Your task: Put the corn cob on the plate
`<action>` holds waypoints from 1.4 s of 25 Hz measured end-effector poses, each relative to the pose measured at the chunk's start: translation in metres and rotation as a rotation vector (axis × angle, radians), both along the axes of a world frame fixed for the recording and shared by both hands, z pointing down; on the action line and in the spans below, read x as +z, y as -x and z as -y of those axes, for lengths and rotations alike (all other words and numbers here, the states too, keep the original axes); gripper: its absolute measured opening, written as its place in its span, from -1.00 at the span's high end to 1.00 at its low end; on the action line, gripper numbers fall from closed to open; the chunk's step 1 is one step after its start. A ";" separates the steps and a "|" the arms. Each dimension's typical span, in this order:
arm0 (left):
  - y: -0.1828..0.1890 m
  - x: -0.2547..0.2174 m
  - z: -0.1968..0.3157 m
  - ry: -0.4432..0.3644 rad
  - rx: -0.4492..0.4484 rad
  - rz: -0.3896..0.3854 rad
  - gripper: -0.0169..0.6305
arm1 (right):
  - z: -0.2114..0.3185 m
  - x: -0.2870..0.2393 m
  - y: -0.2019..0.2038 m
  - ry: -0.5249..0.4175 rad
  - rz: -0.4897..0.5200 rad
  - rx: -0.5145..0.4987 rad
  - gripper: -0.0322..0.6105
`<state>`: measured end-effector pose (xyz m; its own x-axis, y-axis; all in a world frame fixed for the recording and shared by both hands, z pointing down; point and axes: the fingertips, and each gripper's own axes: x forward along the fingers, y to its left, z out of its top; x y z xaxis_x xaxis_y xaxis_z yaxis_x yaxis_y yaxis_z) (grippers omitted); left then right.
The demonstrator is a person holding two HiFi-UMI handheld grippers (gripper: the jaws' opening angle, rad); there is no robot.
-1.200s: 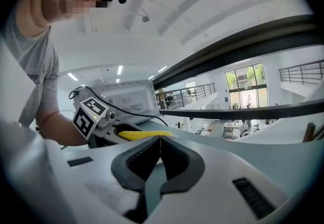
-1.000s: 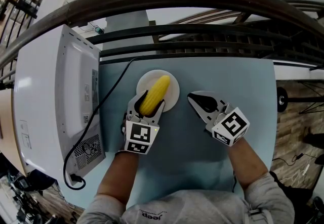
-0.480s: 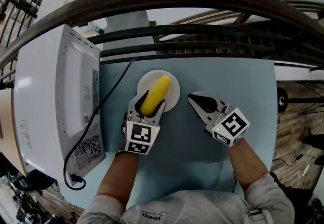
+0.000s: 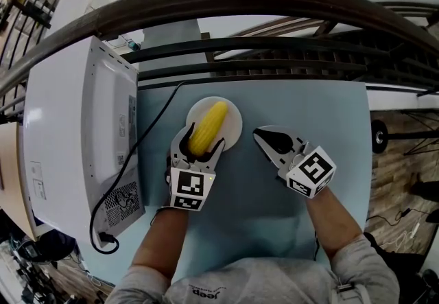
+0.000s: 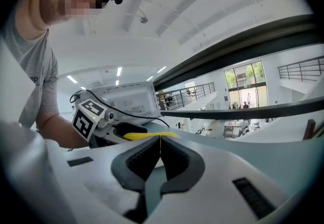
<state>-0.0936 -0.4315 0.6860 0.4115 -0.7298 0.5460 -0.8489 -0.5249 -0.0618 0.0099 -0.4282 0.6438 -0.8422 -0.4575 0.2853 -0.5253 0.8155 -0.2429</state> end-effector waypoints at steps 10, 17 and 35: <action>-0.013 -0.065 -0.045 -0.039 0.025 -0.042 -0.09 | -0.028 -0.052 -0.014 0.006 -0.014 0.065 0.85; -0.007 -0.112 -0.079 -0.059 0.010 -0.077 -0.09 | -0.052 -0.104 -0.023 -0.025 -0.018 0.091 0.85; 0.059 -0.241 -0.232 -0.139 0.001 -0.212 0.01 | -0.179 -0.221 0.000 -0.088 -0.040 0.096 0.85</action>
